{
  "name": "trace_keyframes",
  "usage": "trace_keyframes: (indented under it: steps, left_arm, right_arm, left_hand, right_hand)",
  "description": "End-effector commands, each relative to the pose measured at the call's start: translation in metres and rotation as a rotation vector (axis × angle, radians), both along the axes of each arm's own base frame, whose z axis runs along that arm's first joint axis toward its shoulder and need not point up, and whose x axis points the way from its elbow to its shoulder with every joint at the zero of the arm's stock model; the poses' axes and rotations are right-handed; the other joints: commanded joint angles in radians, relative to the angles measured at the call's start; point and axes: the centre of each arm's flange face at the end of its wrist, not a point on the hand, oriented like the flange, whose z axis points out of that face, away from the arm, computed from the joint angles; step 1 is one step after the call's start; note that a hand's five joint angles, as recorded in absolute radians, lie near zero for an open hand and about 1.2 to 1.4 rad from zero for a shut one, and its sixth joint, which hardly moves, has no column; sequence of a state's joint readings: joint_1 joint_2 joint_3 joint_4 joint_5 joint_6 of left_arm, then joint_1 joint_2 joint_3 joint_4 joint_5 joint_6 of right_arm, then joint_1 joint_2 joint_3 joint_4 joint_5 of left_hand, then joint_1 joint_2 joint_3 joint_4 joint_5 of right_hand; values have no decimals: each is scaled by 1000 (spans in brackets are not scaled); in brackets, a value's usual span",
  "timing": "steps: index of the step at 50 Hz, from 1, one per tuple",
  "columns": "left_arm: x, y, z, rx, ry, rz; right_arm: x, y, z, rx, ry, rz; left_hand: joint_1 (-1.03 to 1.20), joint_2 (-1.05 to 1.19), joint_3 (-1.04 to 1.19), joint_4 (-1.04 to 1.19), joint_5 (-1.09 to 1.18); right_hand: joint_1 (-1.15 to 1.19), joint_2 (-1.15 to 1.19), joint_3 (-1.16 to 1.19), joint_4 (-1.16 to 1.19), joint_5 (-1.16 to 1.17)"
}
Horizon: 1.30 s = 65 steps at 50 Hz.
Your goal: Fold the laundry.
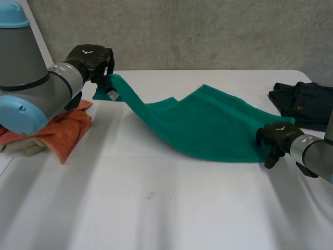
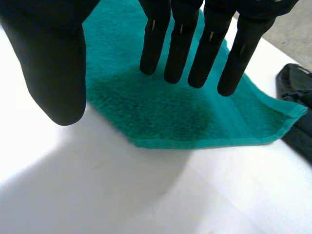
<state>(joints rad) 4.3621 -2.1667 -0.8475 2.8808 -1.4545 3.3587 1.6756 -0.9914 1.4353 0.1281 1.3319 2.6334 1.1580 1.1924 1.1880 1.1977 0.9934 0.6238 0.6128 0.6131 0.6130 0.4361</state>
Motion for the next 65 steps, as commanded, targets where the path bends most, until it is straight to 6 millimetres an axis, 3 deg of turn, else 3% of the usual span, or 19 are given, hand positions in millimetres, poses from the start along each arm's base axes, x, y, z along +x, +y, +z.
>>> trace_keyframes:
  steps: [1,5,6,7,15,23,26,29,30,34,36,41,42,44,46,50,60,65]
  left_arm:
    - [0,0,7,7,24,25]
    - [1,1,11,3,40,28]
    - [0,2,11,3,43,26]
    - [0,2,11,5,44,26]
    - [0,0,13,-4,51,26]
    - [0,-9,46,-105,107,31]
    - [-1,-9,54,-121,119,24]
    - [-5,-6,66,-156,133,9]
    - [-6,-6,74,-181,145,5]
    - [-12,0,90,-233,174,-9]
    - [-14,3,96,-249,183,-13]
    - [-18,11,109,-283,198,-31]
    - [-19,14,111,-285,198,-34]
    - [-19,15,109,-275,192,-34]
    - [-16,16,104,-249,179,-27]
    - [-9,16,97,-216,162,-9]
    - [0,30,102,-198,172,-11]
    - [-2,42,116,-212,213,-30]
  right_arm:
    - [3,0,-8,-3,-2,12]
    - [2,-7,-14,-30,8,0]
    - [1,-10,-14,-42,12,-11]
    - [0,-11,-13,-50,13,-15]
    - [-2,3,-1,-46,-19,-2]
    - [8,56,27,101,-21,102]
    - [13,70,20,175,-46,136]
    - [42,126,5,353,-75,298]
    - [62,162,3,421,-75,410]
    - [89,198,4,454,-142,479]
    - [99,202,10,448,-211,468]
    - [118,195,27,414,-388,402]
    - [117,183,32,373,-412,359]
    - [110,167,41,297,-421,309]
    - [94,141,54,174,-397,227]
    - [65,111,64,51,-308,121]
    - [36,80,63,-47,-232,34]
    - [31,62,38,-54,-191,-4]
  left_hand:
    - [238,204,208,199,228]
    - [238,204,208,199,228]
    - [238,204,208,199,228]
    - [238,204,208,199,228]
    - [238,204,208,199,228]
    - [238,204,208,199,228]
    - [238,204,208,199,228]
    - [238,204,208,199,228]
    - [238,204,208,199,228]
    - [238,204,208,199,228]
    - [238,204,208,199,228]
    - [238,204,208,199,228]
    - [238,204,208,199,228]
    - [238,204,208,199,228]
    - [238,204,208,199,228]
    - [238,204,208,199,228]
    - [238,204,208,199,228]
    - [238,204,208,199,228]
  right_hand:
    - [138,149,149,149,151]
    - [319,330,330,330,332]
    - [666,677,676,677,679]
    - [771,782,782,782,785]
    - [773,783,783,783,786]
    - [773,783,783,783,786]
    - [773,783,783,783,786]
    - [773,783,783,783,786]
    - [773,783,783,783,786]
    - [773,783,783,783,786]
    - [773,783,783,783,786]
    - [773,783,783,783,786]
    - [336,347,347,347,349]
    - [63,74,73,74,76]
    - [0,11,11,11,13]
    - [-94,-83,-83,-83,-81]
    - [-302,-291,-292,-292,-289]
    - [-285,-274,-274,-274,-272]
